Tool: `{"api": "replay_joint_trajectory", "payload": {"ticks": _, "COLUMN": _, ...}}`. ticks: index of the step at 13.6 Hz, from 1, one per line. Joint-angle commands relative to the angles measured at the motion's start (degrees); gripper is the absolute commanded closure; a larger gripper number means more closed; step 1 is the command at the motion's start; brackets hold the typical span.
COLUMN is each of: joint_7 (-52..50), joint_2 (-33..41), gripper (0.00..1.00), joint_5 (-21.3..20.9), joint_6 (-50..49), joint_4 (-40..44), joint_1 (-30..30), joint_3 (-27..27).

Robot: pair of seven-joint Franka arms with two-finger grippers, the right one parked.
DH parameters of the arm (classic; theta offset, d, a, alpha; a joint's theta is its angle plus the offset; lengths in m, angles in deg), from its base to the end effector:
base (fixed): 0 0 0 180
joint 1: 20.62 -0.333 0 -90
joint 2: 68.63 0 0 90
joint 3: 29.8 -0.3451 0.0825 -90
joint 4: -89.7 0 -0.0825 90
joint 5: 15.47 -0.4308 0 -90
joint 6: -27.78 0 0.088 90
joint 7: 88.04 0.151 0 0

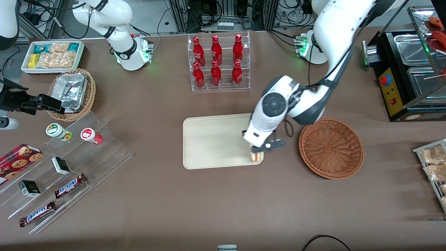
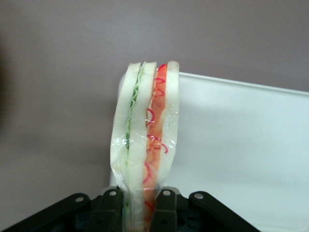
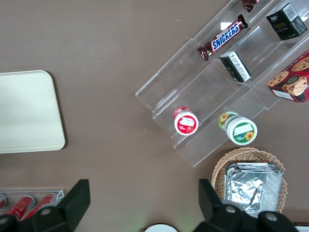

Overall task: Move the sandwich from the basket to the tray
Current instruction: 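Lift the sandwich and carry it with the left gripper over the tray, then lower the sandwich onto the cream tray with the left gripper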

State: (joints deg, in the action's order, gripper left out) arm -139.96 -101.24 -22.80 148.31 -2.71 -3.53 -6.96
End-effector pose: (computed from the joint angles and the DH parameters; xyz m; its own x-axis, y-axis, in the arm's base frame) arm 0.5881 -0.4404 0.2686 0.9764 0.1914 -0.0999 0.1961 -0.9798 0.0391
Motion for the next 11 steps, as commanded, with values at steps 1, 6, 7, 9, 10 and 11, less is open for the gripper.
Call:
{"api": "replay_joint_trajectory", "payload": {"ticks": 1, "joint_7": -2.57, "joint_2": -5.35, "gripper": 1.0, "joint_5": -1.28, "joint_6": -3.46, "joint_4": 8.54, "joint_1": 3.99, "joint_3": -0.52}}
{"api": "replay_joint_trajectory", "payload": {"ticks": 6, "joint_7": -8.55, "joint_2": -11.94, "gripper": 1.0, "joint_5": -6.37, "joint_6": -5.65, "joint_4": 16.01, "joint_1": 9.79, "joint_3": -1.13}}
{"api": "replay_joint_trajectory", "payload": {"ticks": 7, "joint_7": -8.73, "joint_2": -13.43, "gripper": 1.0, "joint_5": -6.37, "joint_6": -7.05, "joint_4": 18.38, "joint_1": 10.85, "joint_3": -1.74}}
{"api": "replay_joint_trajectory", "payload": {"ticks": 9, "joint_7": -8.55, "joint_2": -15.72, "gripper": 1.0, "joint_5": -6.29, "joint_6": -9.43, "joint_4": 22.25, "joint_1": 12.79, "joint_3": -2.71}}
{"api": "replay_joint_trajectory", "payload": {"ticks": 10, "joint_7": -8.46, "joint_2": -16.78, "gripper": 1.0, "joint_5": -6.11, "joint_6": -10.13, "joint_4": 23.31, "joint_1": 12.79, "joint_3": -2.63}}
{"api": "replay_joint_trajectory", "payload": {"ticks": 11, "joint_7": -8.46, "joint_2": -17.4, "gripper": 1.0, "joint_5": -6.02, "joint_6": -10.23, "joint_4": 23.85, "joint_1": 12.88, "joint_3": -2.45}}
